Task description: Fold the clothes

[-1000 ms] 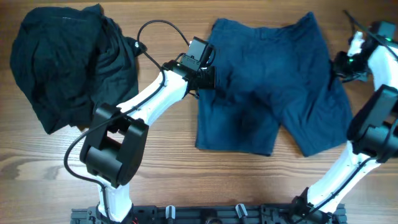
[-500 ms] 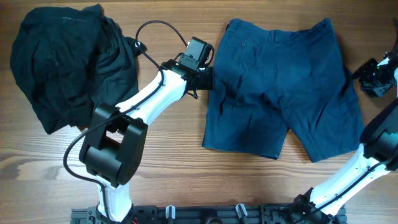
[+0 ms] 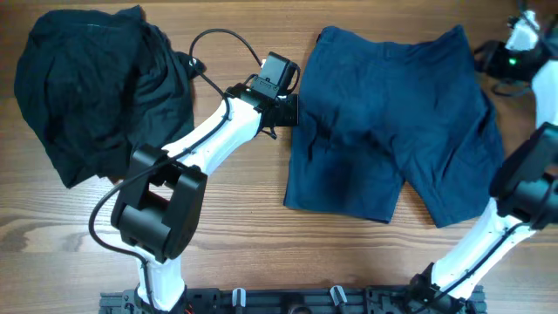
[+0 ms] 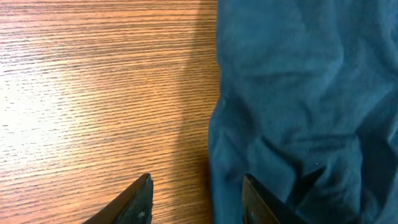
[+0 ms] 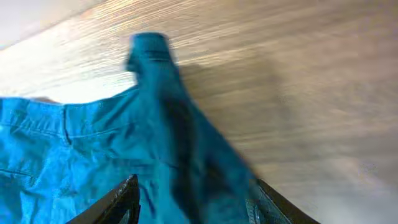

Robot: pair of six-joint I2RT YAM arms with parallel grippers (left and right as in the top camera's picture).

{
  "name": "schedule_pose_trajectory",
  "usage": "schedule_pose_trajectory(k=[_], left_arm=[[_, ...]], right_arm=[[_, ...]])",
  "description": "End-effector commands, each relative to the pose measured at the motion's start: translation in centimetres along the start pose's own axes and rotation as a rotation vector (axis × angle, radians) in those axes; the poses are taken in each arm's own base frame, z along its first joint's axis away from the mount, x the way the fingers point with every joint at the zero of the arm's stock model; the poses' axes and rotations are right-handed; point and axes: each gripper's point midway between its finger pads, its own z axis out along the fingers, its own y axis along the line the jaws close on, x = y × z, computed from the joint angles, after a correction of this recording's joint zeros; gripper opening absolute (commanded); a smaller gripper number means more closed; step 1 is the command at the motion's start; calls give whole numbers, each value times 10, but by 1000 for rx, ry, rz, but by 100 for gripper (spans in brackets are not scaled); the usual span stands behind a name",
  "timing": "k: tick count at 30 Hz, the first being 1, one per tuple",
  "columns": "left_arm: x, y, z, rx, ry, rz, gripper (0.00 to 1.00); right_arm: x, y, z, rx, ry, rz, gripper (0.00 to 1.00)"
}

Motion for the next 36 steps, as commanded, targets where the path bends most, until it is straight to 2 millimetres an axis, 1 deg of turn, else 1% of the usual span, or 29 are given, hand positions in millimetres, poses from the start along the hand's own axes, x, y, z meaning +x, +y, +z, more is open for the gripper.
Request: schedule_pose_trajectory(k=[1, 4, 8, 10, 12, 13, 15, 16, 18, 21, 24, 30, 34, 36], left_arm=[[-1, 6, 1, -22, -1, -14, 46], [0, 6, 1, -25, 4, -14, 46], [-2, 6, 1, -25, -4, -14, 47], [-3, 6, 1, -23, -8, -14, 47], [-4, 6, 1, -24, -12, -14, 48], [-4, 6, 1, -24, -12, -14, 48], [-4, 6, 1, -24, -12, -14, 49], [-3, 6, 1, -25, -12, -14, 49], [-3, 6, 1, -25, -12, -14, 50], [-4, 6, 1, -24, -13, -14, 50], [-6, 5, 1, -20, -22, -13, 50], [-6, 4, 1, -19, -23, -13, 50], [-6, 4, 1, -19, -23, -13, 50], [-6, 4, 1, -19, -23, -13, 50]], right_arm=[[10, 4, 29, 23, 39, -46, 52], [18, 10, 40, 9, 63, -47, 50], [32, 32, 54, -20, 115, -99, 48], [44, 45, 64, -38, 157, -111, 47], [58, 63, 73, -45, 205, -144, 46], [62, 66, 75, -18, 220, -161, 46], [65, 62, 76, 78, 247, -192, 48], [63, 58, 73, 103, 250, -188, 53], [49, 53, 60, 112, 226, -175, 57], [24, 44, 35, 130, 186, -158, 58], [5, 35, 16, 118, 150, -172, 58], [1, 15, 7, 81, 122, -129, 56], [5, 12, 7, 34, 126, -100, 52], [4, 12, 8, 30, 120, -88, 51]])
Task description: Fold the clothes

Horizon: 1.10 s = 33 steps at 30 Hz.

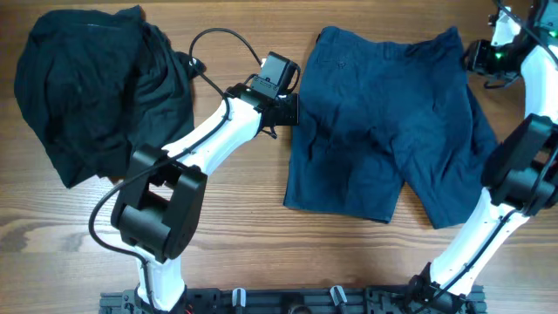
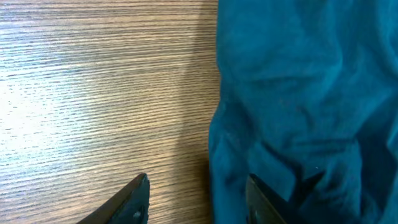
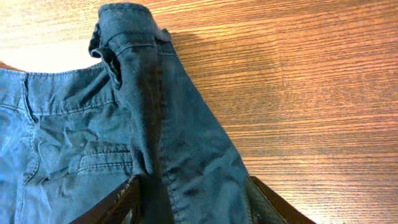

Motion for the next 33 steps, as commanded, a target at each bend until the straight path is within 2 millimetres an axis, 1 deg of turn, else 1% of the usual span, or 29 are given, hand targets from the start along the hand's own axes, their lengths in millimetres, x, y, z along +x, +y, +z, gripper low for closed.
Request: schedule_pose_trajectory(k=[1, 3, 4, 7, 10, 13, 15, 17, 18, 20, 23, 25, 28, 30, 32, 33], left_arm=[[-4, 4, 1, -16, -11, -14, 50], [-3, 4, 1, -17, -11, -14, 49], [-3, 4, 1, -17, -11, -14, 50], [-3, 4, 1, -17, -11, -14, 49], [-4, 4, 1, -16, -11, -13, 49], [-3, 4, 1, -17, -11, -14, 50], [-3, 4, 1, -17, -11, -14, 49], [-3, 4, 1, -17, -10, -14, 50], [-3, 4, 1, -17, -10, -14, 50], [-3, 4, 1, -17, -10, -13, 49], [-3, 4, 1, -17, -11, -14, 50], [-3, 4, 1, -17, -10, -13, 50], [-3, 4, 1, -17, -10, -13, 50], [-3, 4, 1, -17, -11, -14, 50], [-3, 4, 1, -17, -11, -13, 50], [-3, 4, 1, -17, -11, -13, 50]], right_arm=[[-12, 8, -8, -56, -47, 6, 51], [-17, 10, -13, -91, -73, 9, 51], [-19, 7, -16, -95, -80, 26, 51], [-17, -12, -22, -90, -91, 96, 51], [-14, -16, -23, -99, -86, 105, 51], [-7, -6, -8, -116, -55, 96, 50], [2, 7, 10, -135, -12, 79, 49], [7, 18, 23, -150, 16, 66, 49], [10, 27, 30, -161, 30, 54, 48], [9, 42, 34, -180, 34, 14, 48], [8, 55, 38, -186, 34, -32, 48], [12, 60, 44, -189, 49, -39, 48], [14, 62, 45, -190, 59, -41, 47], [13, 58, 42, -170, 58, -34, 41], [11, 39, 38, -94, 56, 12, 30], [10, 29, 35, -63, 51, 30, 16]])
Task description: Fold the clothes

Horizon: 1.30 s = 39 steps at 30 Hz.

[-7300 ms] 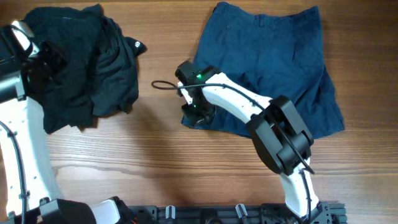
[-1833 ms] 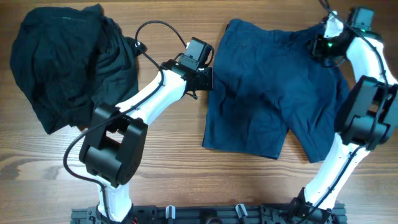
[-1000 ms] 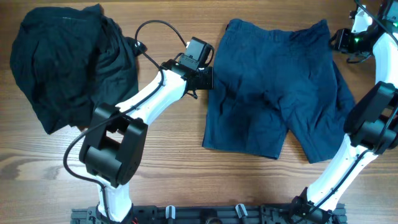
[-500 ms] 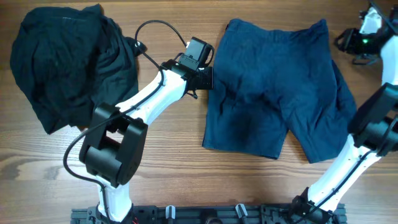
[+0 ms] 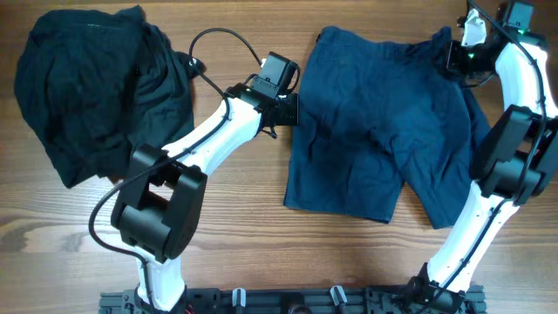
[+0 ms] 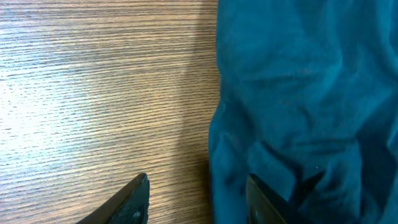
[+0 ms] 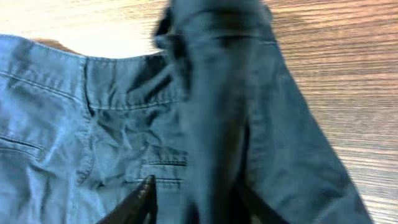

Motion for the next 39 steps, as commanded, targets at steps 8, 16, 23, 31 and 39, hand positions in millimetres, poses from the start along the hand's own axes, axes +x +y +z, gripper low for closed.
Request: schedule_pose_trajectory(k=[8, 16, 23, 31, 39], left_arm=[[-10, 10, 0, -44, -37, -16, 49], [-64, 49, -41, -69, -137, -41, 48], [-122, 88, -126, -91, -325, -67, 47], [-131, 193, -194, -95, -391, -276, 48], [-115, 256, -213, -73, -376, -414, 48]], right_arm=[[0, -101, -55, 177, -96, 335, 4], [-47, -42, -156, 82, -228, 249, 74], [-13, 94, -173, -71, -46, 29, 59], [84, 207, -100, -31, 338, -82, 56], [179, 260, -32, 53, 519, -119, 52]])
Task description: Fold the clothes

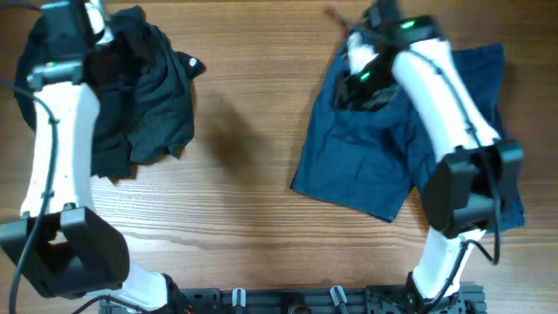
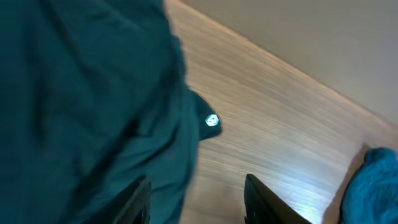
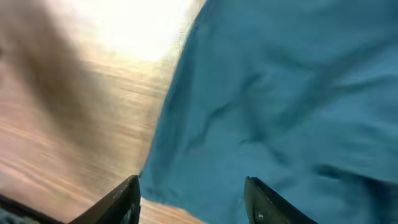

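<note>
The blue shorts (image 1: 366, 157) lie spread at the table's right, wrinkled under the right arm. My right gripper (image 1: 359, 65) hovers over their back left part. In the right wrist view the gripper (image 3: 193, 190) is open above the blue cloth (image 3: 280, 93), nothing between its fingers. A black garment (image 1: 139, 96) lies crumpled at the back left. My left gripper (image 1: 83, 13) is at its far edge. The left wrist view shows that gripper (image 2: 194, 190) open over the dark cloth (image 2: 81, 93), with the shorts (image 2: 373, 180) at the frame's right edge.
Bare wooden tabletop (image 1: 244, 131) separates the two garments. A small white tag (image 1: 193, 65) sticks out from the black garment's right side, the same tag (image 2: 212, 121) showing in the left wrist view. The arm bases stand at the front edge.
My left arm left the shorts' left edge and now stands over the black garment at the far left. My right gripper went from the shorts' back right corner to their back left, now open.
The left gripper stayed open beside the shorts' left edge through all earlier moments. The right gripper held the shorts' back right waistband corner between its fingers, moving it leftward step by step. Now that gripper is empty over the shorts, and the left arm is at the black garment.
</note>
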Robot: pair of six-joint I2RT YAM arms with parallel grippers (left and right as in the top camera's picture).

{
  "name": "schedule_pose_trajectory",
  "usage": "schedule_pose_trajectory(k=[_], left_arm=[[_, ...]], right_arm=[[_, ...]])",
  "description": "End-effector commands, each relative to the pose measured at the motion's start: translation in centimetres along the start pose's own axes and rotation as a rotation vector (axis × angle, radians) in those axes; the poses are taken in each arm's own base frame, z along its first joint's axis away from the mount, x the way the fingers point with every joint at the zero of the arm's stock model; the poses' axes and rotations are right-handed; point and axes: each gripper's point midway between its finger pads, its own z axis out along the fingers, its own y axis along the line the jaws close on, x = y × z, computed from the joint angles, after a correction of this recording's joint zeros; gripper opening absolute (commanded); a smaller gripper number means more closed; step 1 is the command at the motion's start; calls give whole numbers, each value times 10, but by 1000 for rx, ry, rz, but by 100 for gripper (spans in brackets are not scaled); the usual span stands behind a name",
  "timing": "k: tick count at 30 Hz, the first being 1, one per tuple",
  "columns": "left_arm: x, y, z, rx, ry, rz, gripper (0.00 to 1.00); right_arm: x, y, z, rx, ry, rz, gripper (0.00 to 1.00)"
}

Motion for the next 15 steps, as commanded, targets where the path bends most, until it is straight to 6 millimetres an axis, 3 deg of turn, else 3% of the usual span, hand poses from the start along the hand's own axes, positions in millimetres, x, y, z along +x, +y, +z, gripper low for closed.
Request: schedule_pose_trajectory(k=[1, 4, 6, 8, 15], left_arm=[[-8, -3, -13, 58, -12, 6, 48], [-8, -2, -13, 57, -13, 4, 48], [-8, -2, -13, 57, -11, 3, 47], [-7, -2, -13, 55, -7, 2, 47], [-6, -2, -13, 55, -3, 2, 45]], right_arm=[[25, 9, 43, 75, 75, 59, 51], [40, 17, 72, 111, 94, 59, 41], [48, 18, 86, 116, 101, 50, 17], [53, 18, 98, 117, 104, 50, 4], [70, 7, 130, 130, 130, -23, 4]])
